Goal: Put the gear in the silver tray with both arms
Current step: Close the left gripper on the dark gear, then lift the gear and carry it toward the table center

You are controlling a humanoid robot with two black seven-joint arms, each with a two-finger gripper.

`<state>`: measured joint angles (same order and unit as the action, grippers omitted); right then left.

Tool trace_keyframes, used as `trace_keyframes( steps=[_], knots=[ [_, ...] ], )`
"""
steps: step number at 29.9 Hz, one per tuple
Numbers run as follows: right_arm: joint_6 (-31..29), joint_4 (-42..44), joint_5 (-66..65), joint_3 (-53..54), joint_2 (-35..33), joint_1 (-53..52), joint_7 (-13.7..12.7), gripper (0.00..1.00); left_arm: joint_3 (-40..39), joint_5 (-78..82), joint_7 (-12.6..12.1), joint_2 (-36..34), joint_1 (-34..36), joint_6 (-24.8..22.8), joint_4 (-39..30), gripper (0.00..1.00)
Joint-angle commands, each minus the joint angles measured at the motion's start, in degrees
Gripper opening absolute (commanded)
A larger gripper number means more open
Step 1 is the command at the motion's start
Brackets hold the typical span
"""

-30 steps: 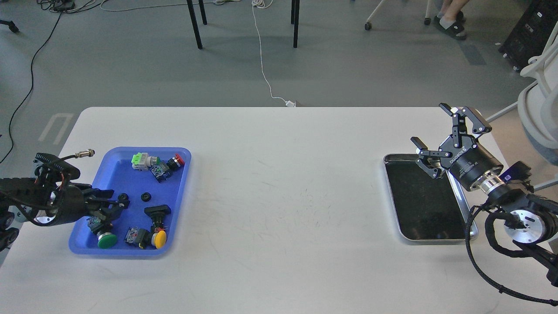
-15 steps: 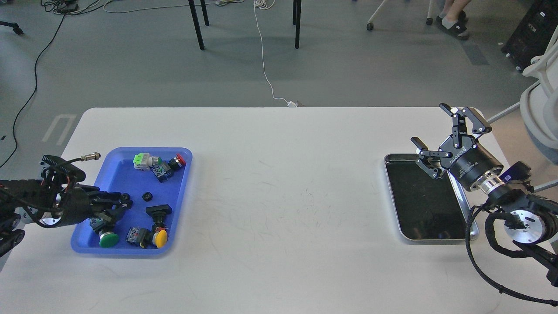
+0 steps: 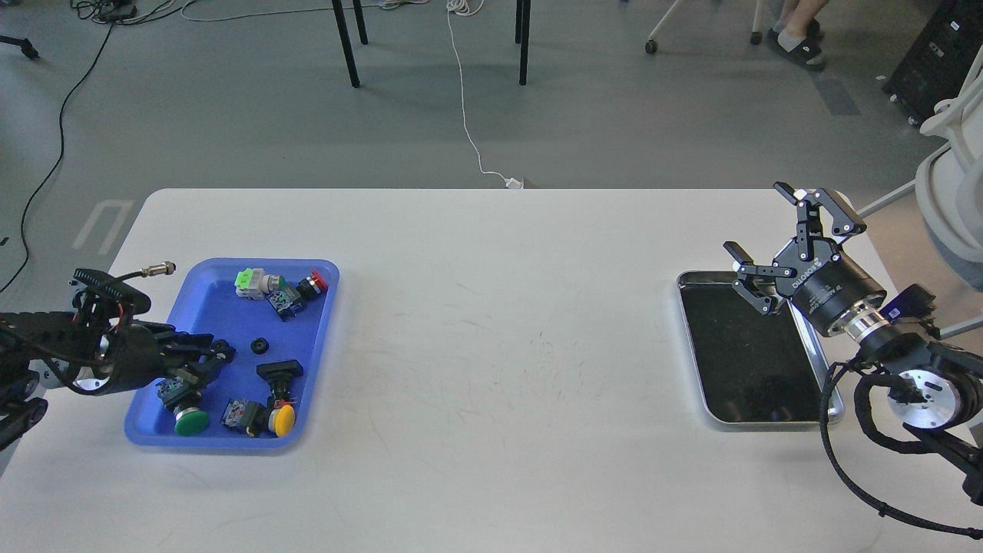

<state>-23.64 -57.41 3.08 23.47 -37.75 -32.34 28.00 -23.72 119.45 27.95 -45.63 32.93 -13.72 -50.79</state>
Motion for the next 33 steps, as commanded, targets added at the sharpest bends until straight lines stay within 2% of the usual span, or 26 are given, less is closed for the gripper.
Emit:
trace_keyframes(
  steps=[1,2,6,10,14,18,27,33],
  knots=[
    [0.0,-0.1,0.0,0.0,0.0,0.0,0.0,0.99,0.2,0.2,0.0,0.1,0.0,0.0,0.0,0.24],
    [0.0,-0.1,0.0,0.0,0.0,0.0,0.0,0.99,0.2,0.3,0.0,0.1,-0.1,0.0,0.0,0.17],
    [0.0,-0.1,0.0,0.0,0.0,0.0,0.0,0.99,0.2,0.4,0.0,-0.1,0.0,0.0,0.0,0.09],
    [0.0,-0.1,0.0,0.0,0.0,0.0,0.0,0.99,0.1,0.4,0.0,-0.3,0.6,0.0,-0.4,0.09],
    [0.0,-0.1,0.0,0.0,0.0,0.0,0.0,0.99,0.1,0.4,0.0,-0.5,6.1,-0.3,-1.9,0.09],
    [0.0,-0.1,0.0,0.3,0.0,0.0,0.0,0.99,0.2,0.3,0.0,-2.4,11.9,-1.3,-6.9,0.1],
    [0.0,0.3,0.0,0.6,0.0,0.0,0.0,0.99,0.1,0.6,0.0,-3.6,20.8,-8.1,-23.0,0.1],
    [0.0,0.7,0.0,0.4,0.0,0.1,0.0,0.99,0.1,0.8,0.0,-1.2,22.8,-9.7,-26.7,0.1]
  ],
)
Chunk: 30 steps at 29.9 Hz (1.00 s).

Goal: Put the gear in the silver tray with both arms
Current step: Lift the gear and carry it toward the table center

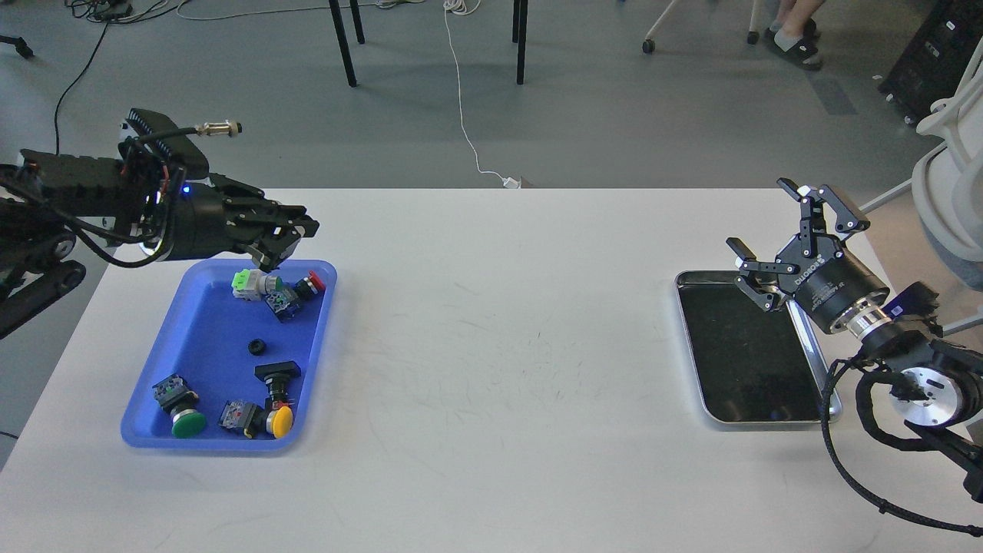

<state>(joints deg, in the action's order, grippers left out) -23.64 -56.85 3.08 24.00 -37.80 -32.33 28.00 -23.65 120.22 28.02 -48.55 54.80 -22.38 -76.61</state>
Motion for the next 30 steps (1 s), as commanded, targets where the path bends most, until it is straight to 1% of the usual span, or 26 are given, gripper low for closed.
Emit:
trace_keyframes(
  steps=[1,10,14,18,21,30],
  knots=[
    [0.0,0.2,0.0,-0.1,0.0,0.1,0.0,0.99,0.0,0.2,0.0,3.1,1.1,-1.3,-0.9,0.1],
    [0.1,0.0,0.0,0.0,0.1,0.1,0.0,0.99,0.7,4.8,0.0,12.6,3.2,-4.8,-0.9,0.11],
    [0.2,0.0,0.0,0.1,0.2,0.0,0.0,0.99,2.8,4.8,0.0,17.1,4.9,-5.6,-0.8,0.11],
    [0.2,-0.2,0.0,0.1,0.1,-0.1,0.0,0.99,7.3,4.8,0.0,21.6,8.0,-5.6,0.1,0.11],
    [0.2,-0.2,0.0,0.0,0.0,-0.1,0.0,0.99,10.5,4.8,0.0,25.4,10.0,-5.6,3.0,0.11],
    [0.2,-0.1,0.0,-0.2,-0.1,0.0,0.0,0.99,15.1,4.8,0.0,36.0,10.2,-5.6,13.2,0.11]
  ],
)
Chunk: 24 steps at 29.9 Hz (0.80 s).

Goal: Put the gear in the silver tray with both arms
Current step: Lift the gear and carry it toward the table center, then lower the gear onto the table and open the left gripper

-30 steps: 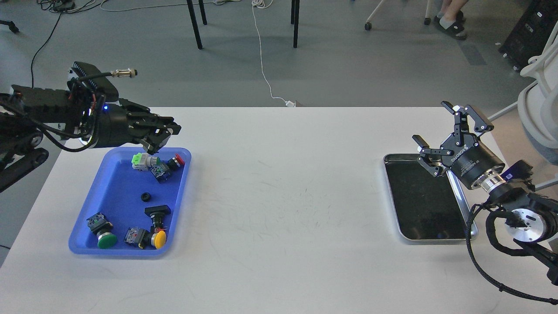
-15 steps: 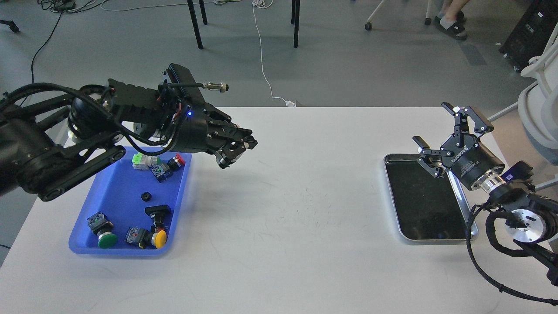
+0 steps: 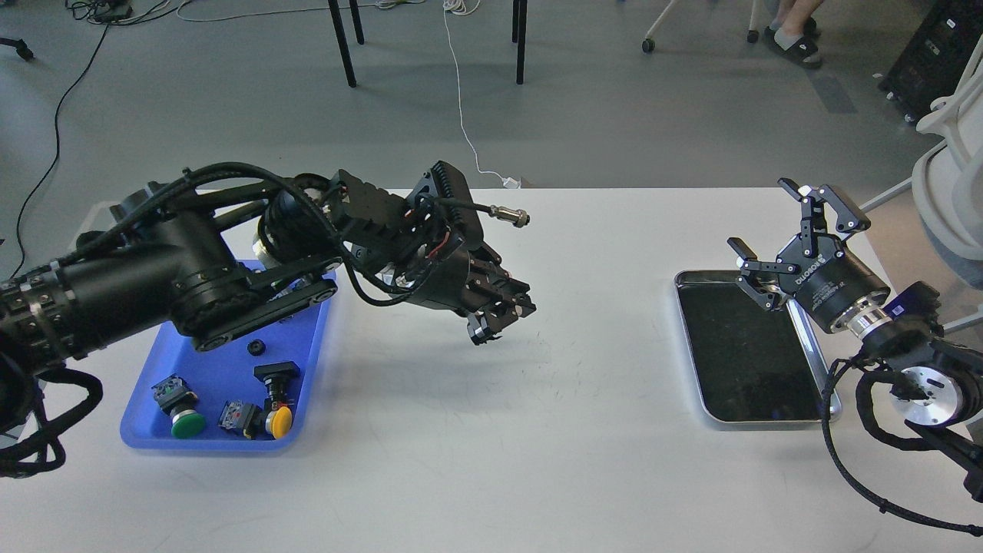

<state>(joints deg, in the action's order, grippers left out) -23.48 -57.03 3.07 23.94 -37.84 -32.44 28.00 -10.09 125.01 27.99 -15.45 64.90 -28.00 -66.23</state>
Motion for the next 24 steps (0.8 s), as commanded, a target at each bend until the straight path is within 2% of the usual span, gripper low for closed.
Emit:
trace_keyframes(
  steps=[1,9,15,24],
  knots=[
    [-0.1,0.2,0.0,-0.1,0.0,0.1,0.0,0.99,2.1,0.0,0.0,3.9,0.1,0.0,3.9,0.11],
    [0.0,-0.1,0.0,-0.4,0.0,0.1,0.0,0.99,5.0,0.0,0.0,15.0,0.4,0.0,15.3,0.11],
    [0.0,0.1,0.0,-0.3,-0.4,0.1,0.0,0.99,7.4,0.0,0.0,15.4,0.1,0.0,18.0,0.11],
    [0.0,0.1,0.0,-0.3,-0.6,0.1,0.0,0.99,8.4,0.0,0.0,15.4,-1.2,0.0,18.1,0.11]
  ],
)
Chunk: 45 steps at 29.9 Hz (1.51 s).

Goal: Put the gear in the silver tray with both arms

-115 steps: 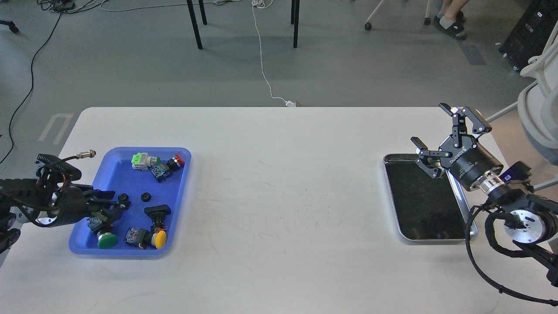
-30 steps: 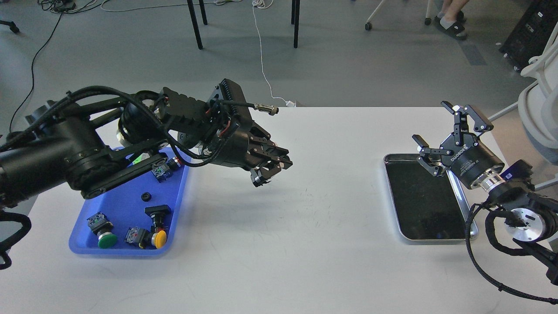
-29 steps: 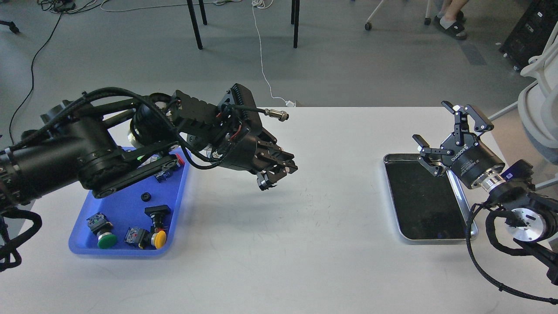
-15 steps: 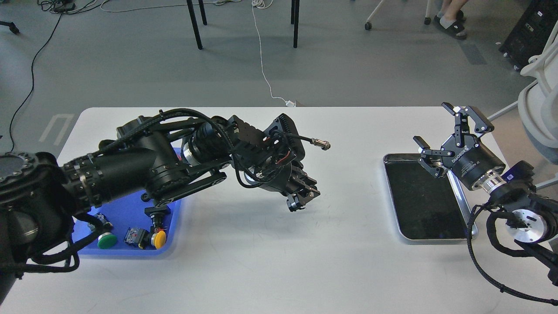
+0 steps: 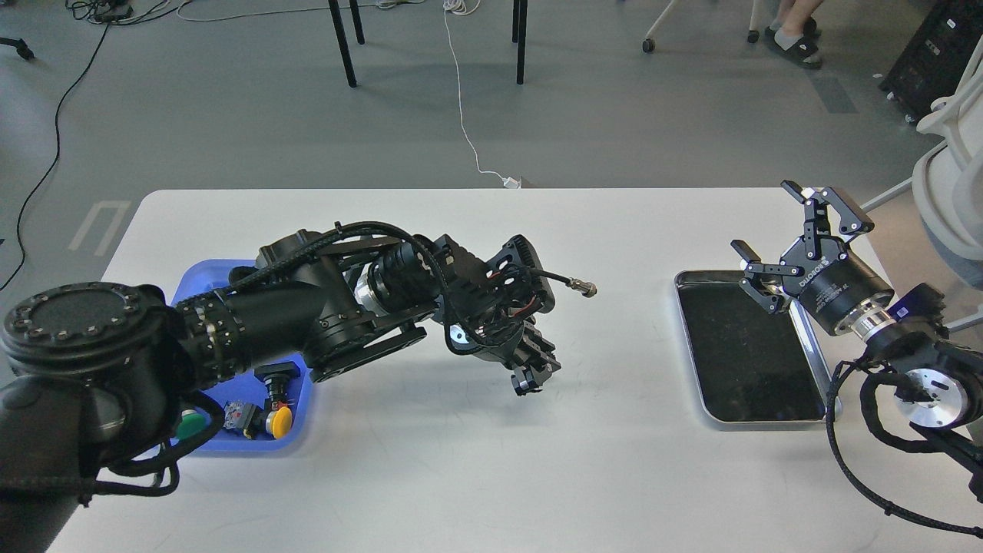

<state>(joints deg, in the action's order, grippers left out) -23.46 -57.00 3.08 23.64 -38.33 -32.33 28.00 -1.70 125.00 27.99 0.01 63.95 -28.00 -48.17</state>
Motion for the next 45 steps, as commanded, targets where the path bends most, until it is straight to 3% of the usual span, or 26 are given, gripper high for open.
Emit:
trace_keyframes(
  steps=[1,12,15,17,19,20,27,30,35,38,45],
  knots=[
    [0.0,0.0,0.0,0.0,-0.1,0.0,0.0,0.99,0.0,0.0,0.0,0.0,-0.3,0.0,0.0,0.11],
    [0.0,0.0,0.0,0.0,-0.2,0.0,0.0,0.99,3.0,0.0,0.0,0.0,-2.3,0.0,1.0,0.15],
    [-0.1,0.1,0.0,0.0,-0.2,0.0,0.0,0.99,2.9,0.0,0.0,0.0,-2.3,0.0,1.1,0.22],
    [0.0,0.0,0.0,0.0,-0.2,0.0,0.0,0.99,2.8,0.0,0.0,0.0,-2.3,0.0,1.1,0.4],
    [-0.1,0.0,0.0,0.0,-0.2,0.0,0.0,0.99,2.6,0.0,0.0,0.0,-2.3,0.0,1.1,0.75],
    [0.0,0.0,0.0,0.0,-0.2,0.0,0.0,0.99,2.3,0.0,0.0,0.0,-2.2,0.0,1.1,0.8],
    [0.0,0.0,0.0,0.0,-0.6,0.0,0.0,0.99,-1.4,0.0,0.0,0.0,0.6,0.0,0.4,0.88],
    [-0.1,-0.1,0.0,0.0,-1.5,0.0,0.0,0.99,-5.2,-8.6,0.0,-1.1,2.7,0.0,-1.2,0.93],
    [-0.1,-0.2,0.0,0.0,-1.7,0.0,0.0,0.99,-9.6,-30.6,0.0,-9.7,3.5,0.3,-1.7,0.97],
    [-0.1,-0.2,0.0,0.0,-1.7,0.1,0.0,0.99,-14.4,-47.1,0.0,-15.1,0.2,2.0,-2.1,0.97],
    [-0.1,-0.1,0.0,-0.3,-1.6,0.1,0.0,0.99,-27.4,-73.5,0.0,-22.5,-15.8,2.6,-3.4,0.98]
  ],
)
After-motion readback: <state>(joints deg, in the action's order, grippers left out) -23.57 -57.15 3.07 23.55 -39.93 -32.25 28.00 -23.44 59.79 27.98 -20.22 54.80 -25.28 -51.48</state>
